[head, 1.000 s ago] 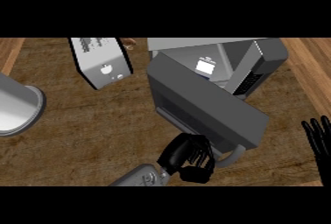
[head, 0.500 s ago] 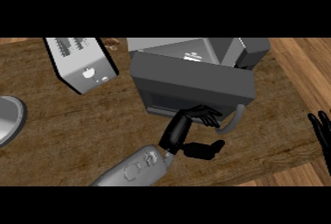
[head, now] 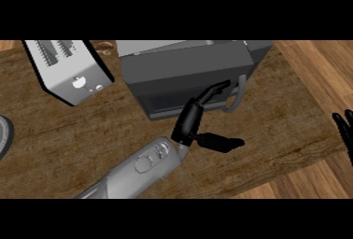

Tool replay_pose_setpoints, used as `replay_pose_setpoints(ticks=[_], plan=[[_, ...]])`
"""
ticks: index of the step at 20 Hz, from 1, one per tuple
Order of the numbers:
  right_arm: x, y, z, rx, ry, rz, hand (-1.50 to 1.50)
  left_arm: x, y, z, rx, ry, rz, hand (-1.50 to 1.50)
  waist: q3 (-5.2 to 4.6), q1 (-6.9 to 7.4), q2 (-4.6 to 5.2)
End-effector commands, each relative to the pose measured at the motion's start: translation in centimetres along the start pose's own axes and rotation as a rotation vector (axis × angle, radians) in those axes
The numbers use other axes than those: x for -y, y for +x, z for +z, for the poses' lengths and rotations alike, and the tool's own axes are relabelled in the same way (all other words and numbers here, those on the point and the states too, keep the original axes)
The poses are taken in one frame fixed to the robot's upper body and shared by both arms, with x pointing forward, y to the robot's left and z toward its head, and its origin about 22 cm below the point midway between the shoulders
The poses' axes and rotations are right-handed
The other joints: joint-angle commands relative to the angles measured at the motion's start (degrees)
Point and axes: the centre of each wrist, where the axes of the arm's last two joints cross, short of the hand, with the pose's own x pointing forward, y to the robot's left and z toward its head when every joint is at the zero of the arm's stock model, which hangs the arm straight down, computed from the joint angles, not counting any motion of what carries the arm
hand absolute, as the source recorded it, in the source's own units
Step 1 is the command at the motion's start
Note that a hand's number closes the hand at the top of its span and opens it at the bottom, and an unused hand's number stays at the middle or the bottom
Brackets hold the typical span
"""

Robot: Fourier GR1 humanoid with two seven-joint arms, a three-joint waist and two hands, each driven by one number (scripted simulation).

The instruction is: Pick up the milk, place it into the microwave and close the microwave

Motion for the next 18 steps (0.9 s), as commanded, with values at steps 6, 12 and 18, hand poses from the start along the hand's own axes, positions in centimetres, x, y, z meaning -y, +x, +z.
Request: replay_pose_setpoints(ticks=[6,12,18], plan=[[0.2,0.7,-2.0,0.042,0.072,-0.060,-1.50,-0.8,0.9,-2.9,0.048,0.074,-0.010,-1.50,0.20,-2.60,1.11],[0.3,1.3,-3.2,0.059,0.100,-0.077,-1.50,-1.0,0.9,-3.6,0.052,0.099,-0.019,-1.50,0.21,-3.88,1.25],[0.9,2.2,-4.3,0.060,0.129,-0.069,-1.50,-1.3,0.7,-4.0,0.060,0.117,-0.014,-1.50,0.14,-5.10,1.86]])
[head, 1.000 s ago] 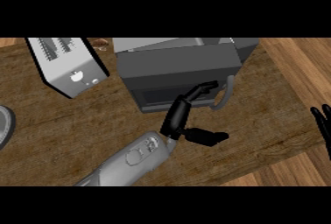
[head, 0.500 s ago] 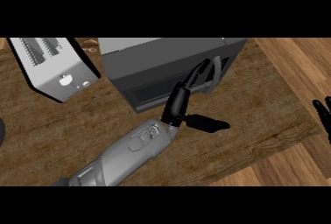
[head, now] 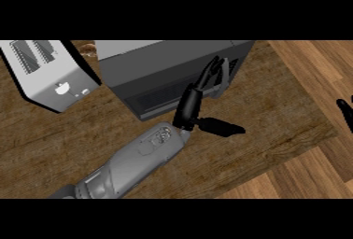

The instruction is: Pick up the milk, place it into the microwave and close the microwave

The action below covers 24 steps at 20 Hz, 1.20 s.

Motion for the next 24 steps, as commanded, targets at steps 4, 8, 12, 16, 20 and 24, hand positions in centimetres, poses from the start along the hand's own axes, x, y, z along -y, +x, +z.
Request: replay_pose_setpoints(ticks=[4,8,12,16,20,24], plan=[[0.7,0.7,-1.0,0.008,0.003,0.000,-1.50,-0.4,0.4,-1.5,0.019,0.041,-0.003,-1.50,0.04,-0.91,0.42],[1.1,1.1,-1.0,-0.005,0.013,-0.002,-1.50,-0.5,0.2,-1.6,0.016,0.063,-0.005,-1.50,0.10,-1.87,0.36],[1.4,1.5,-1.4,0.005,0.020,-0.003,-1.50,-0.6,-0.2,-1.5,0.027,0.065,-0.011,-1.50,0.12,-2.01,0.41],[1.5,1.8,-1.9,0.000,0.029,-0.006,-1.50,-0.6,-0.4,-1.3,0.032,0.070,-0.002,-1.50,0.03,-2.22,0.61],[1.9,1.9,-2.0,-0.014,0.028,-0.003,-1.50,-0.6,-0.1,-1.6,0.053,0.077,0.003,-1.50,0.13,-2.40,0.78],[1.9,2.0,-2.3,-0.015,0.044,-0.019,-1.50,-0.6,-0.5,-1.5,0.045,0.085,-0.002,-1.50,0.17,-2.57,0.67]])
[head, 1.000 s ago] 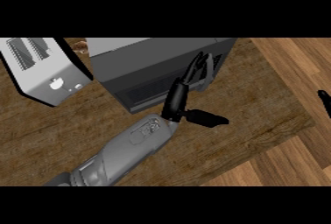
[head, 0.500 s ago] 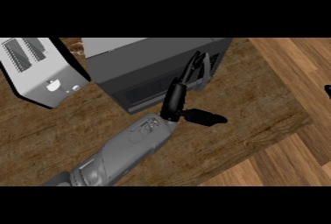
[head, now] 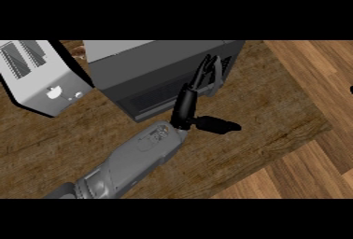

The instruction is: Pick up the milk, place it into the microwave and close the microwave

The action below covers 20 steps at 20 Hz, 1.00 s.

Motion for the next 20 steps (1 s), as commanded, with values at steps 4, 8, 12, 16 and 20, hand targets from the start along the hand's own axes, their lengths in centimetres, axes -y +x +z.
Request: replay_pose_setpoints(ticks=[4,8,12,16,20], plan=[[0.3,0.5,-0.6,0.000,0.021,-0.007,-1.50,0.0,0.4,-1.5,-0.014,0.033,0.002,-1.50,0.00,-0.87,0.10],[0.4,0.5,-0.5,-0.010,0.025,-0.018,-1.50,-0.1,0.3,-1.7,-0.013,0.038,0.008,-1.50,0.08,-0.91,0.37],[0.5,1.0,-1.0,-0.005,0.044,-0.023,-1.50,-0.2,0.0,-1.5,-0.023,0.042,0.014,-1.50,0.00,-0.82,0.18],[0.6,0.8,-1.1,-0.009,0.043,-0.035,-1.50,-0.1,0.1,-1.7,-0.012,0.037,0.014,-1.50,0.08,-0.37,0.37],[0.7,1.3,-1.4,0.001,0.051,-0.035,-1.50,-0.6,-0.5,-1.3,-0.121,0.061,0.069,1.50,0.06,-0.80,0.85]])
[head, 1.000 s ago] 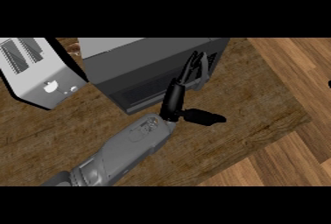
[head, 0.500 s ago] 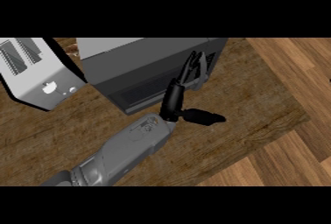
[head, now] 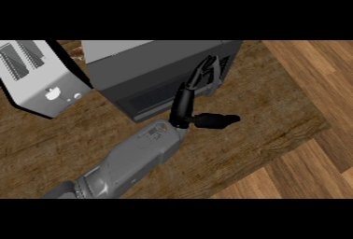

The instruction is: Pick up the milk, place it into the microwave and close the microwave

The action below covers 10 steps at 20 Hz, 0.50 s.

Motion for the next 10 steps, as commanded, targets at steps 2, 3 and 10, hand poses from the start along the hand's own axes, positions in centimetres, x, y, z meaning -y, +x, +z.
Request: replay_pose_setpoints(ticks=[2,3,10], plan=[[0.2,0.6,-0.5,0.003,0.007,0.003,-1.50,-0.2,-0.3,-1.5,-0.107,-0.019,-0.018,1.50,0.23,-0.12,0.49],[0.1,0.3,-0.3,-0.003,0.004,-0.007,-1.50,-0.4,-0.6,-1.6,-0.103,-0.020,-0.075,1.50,0.53,0.02,0.44],[0.4,0.9,-0.1,-0.014,-0.005,0.008,-1.50,-6.1,-2.6,-2.5,-0.118,0.092,-0.362,-1.50,0.89,3.22,-0.63]])
